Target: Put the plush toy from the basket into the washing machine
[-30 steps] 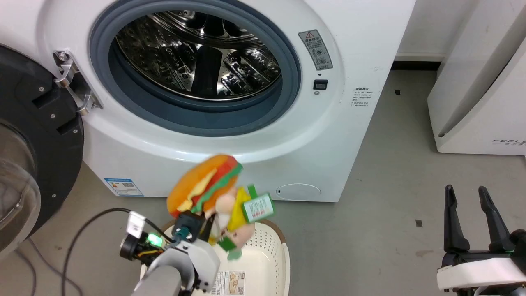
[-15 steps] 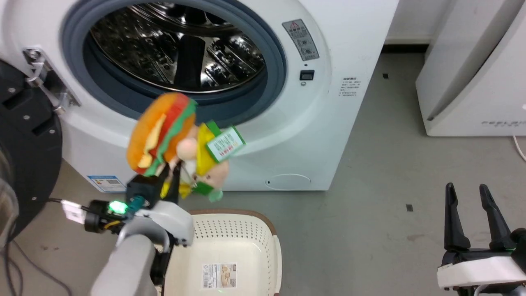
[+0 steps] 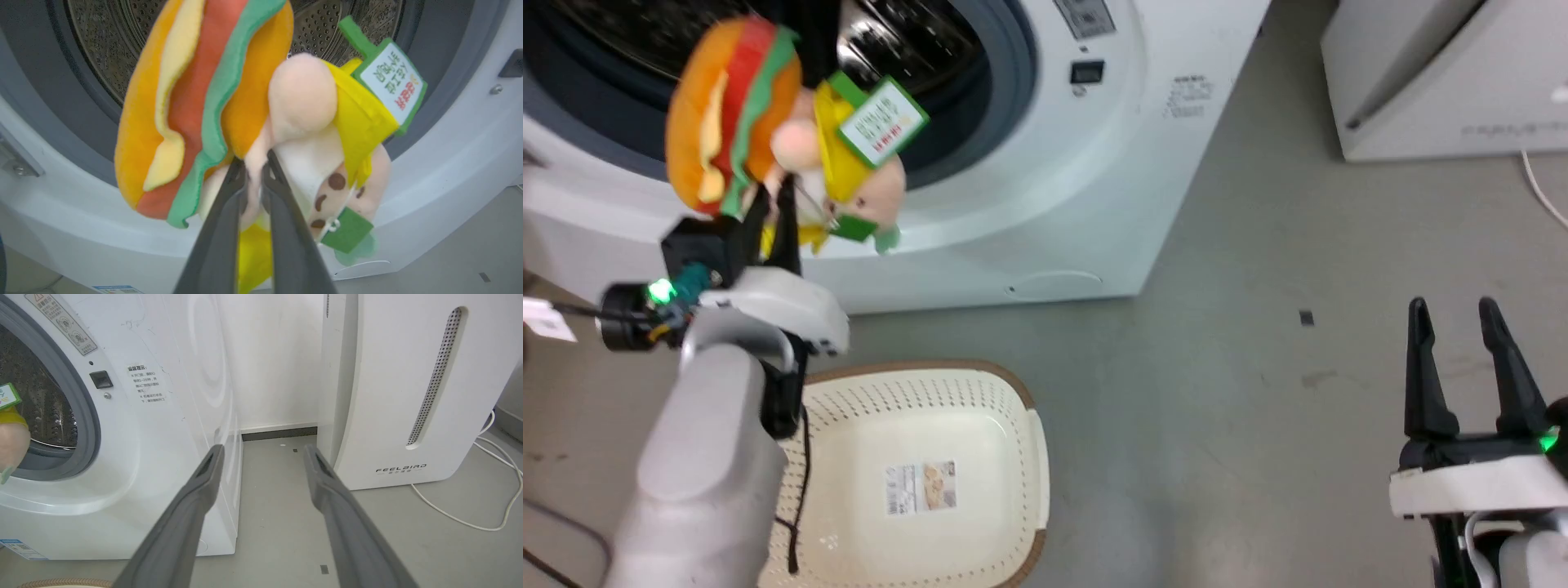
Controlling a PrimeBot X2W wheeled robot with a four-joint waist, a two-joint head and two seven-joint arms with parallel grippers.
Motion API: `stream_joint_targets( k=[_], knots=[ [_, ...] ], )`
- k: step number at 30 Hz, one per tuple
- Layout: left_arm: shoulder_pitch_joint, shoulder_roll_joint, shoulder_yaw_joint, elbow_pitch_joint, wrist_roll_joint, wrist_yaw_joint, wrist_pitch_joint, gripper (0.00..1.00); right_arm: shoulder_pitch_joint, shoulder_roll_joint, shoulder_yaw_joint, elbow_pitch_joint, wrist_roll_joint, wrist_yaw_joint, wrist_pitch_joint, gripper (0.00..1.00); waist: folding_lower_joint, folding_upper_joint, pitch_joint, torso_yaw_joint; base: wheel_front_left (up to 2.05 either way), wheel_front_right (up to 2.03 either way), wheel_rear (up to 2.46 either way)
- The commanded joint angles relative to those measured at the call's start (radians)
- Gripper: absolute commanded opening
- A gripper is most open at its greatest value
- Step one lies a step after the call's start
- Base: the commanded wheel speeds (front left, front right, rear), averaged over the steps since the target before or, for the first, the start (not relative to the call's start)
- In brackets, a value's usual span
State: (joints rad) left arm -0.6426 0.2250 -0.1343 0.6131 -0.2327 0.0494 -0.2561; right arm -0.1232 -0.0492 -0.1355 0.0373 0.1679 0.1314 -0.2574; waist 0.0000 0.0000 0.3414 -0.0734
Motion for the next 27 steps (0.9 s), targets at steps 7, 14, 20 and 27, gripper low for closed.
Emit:
stream_joint_targets(
  k=[7,14,20,27],
  knots=[
    [-0.143,0.026,0.059,0.052,0.036,-0.014,-0.006,0.0,-0.063,-0.001,0.013,-0.01,0.032,-0.001,-0.004,1.0,0.0,0.0,0.139,-0.086,0.0,0.0,0.0],
    [-0.302,0.081,0.084,0.109,0.071,-0.025,-0.006,0.0,-0.11,-0.001,0.031,-0.014,0.058,-0.001,-0.004,1.0,0.0,0.0,0.229,-0.133,0.0,0.0,0.0],
    [-0.418,0.125,0.112,0.154,0.072,-0.026,-0.006,0.0,-0.135,-0.001,0.037,-0.017,0.076,-0.001,-0.004,1.0,0.0,0.0,0.284,-0.163,0.0,0.0,0.0],
    [-0.557,0.183,0.133,0.222,0.07,-0.035,-0.006,0.0,-0.159,-0.001,0.05,-0.022,0.095,-0.001,-0.004,1.0,0.0,0.0,0.35,-0.194,0.0,0.0,0.0]
  ],
)
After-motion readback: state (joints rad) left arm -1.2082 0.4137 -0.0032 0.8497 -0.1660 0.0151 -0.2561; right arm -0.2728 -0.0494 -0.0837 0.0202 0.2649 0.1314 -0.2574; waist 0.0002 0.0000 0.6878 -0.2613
